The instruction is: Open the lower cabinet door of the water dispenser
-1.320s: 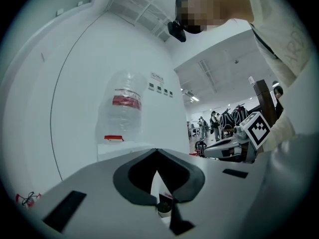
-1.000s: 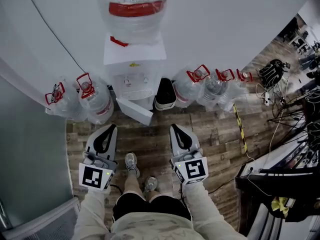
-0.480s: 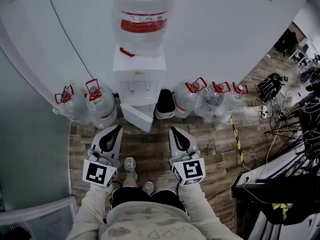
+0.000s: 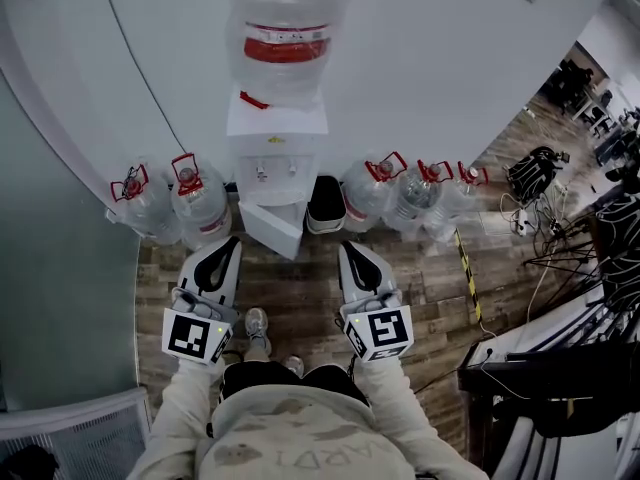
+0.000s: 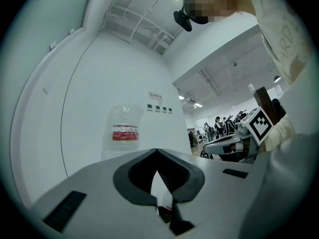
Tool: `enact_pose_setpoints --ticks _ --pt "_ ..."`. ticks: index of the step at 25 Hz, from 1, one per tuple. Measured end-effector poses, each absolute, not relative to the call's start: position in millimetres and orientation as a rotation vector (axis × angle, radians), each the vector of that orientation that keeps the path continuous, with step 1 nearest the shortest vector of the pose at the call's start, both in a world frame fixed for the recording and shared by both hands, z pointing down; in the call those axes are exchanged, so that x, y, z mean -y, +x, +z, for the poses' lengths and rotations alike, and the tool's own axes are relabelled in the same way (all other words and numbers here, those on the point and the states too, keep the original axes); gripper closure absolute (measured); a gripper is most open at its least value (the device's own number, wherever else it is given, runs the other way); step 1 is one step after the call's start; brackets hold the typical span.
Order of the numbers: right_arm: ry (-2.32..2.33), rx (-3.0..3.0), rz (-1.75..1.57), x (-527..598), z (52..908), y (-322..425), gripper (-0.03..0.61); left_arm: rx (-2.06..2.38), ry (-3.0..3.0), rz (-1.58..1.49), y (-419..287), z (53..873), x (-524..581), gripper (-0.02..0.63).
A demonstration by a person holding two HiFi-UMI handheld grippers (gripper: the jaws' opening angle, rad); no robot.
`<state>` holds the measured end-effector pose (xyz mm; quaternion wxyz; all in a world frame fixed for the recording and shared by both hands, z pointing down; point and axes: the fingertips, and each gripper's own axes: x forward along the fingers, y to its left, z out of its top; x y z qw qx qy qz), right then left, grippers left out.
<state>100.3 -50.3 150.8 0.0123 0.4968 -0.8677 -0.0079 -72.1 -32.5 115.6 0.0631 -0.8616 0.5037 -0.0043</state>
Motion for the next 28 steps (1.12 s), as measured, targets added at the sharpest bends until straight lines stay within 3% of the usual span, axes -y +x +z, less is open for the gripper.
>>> enact_pose_setpoints --ticks 28 --pt "1.582 2.707 -0.09 40.1 132.4 105.4 0.569 -1.505 -2.592 0.04 -68.3 101.0 23.9 0.612"
